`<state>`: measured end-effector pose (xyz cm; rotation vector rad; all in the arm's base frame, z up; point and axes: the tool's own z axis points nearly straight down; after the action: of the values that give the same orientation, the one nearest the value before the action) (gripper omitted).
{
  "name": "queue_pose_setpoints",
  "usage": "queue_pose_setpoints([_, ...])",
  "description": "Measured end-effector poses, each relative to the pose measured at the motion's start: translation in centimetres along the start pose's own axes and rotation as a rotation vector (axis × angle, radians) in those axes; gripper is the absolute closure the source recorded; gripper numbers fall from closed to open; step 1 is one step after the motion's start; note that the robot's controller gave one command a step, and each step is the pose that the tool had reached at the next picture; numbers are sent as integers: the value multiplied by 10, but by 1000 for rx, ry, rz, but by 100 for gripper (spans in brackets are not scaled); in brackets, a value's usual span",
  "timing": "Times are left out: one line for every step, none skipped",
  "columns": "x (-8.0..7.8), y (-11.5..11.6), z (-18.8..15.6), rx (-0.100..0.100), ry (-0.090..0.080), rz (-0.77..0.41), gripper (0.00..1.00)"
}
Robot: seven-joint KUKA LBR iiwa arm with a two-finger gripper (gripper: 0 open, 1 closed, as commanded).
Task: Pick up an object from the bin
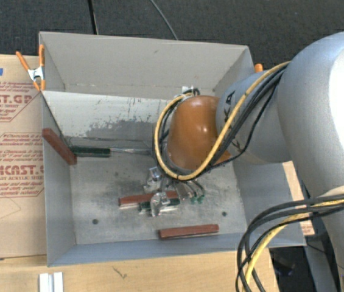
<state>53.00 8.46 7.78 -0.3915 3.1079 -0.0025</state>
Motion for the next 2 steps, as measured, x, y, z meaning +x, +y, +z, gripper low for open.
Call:
queue_pose_setpoints([0, 0, 0, 0, 0, 0, 100])
queue_pose_setpoints([1, 0, -3, 0, 4, 0, 100])
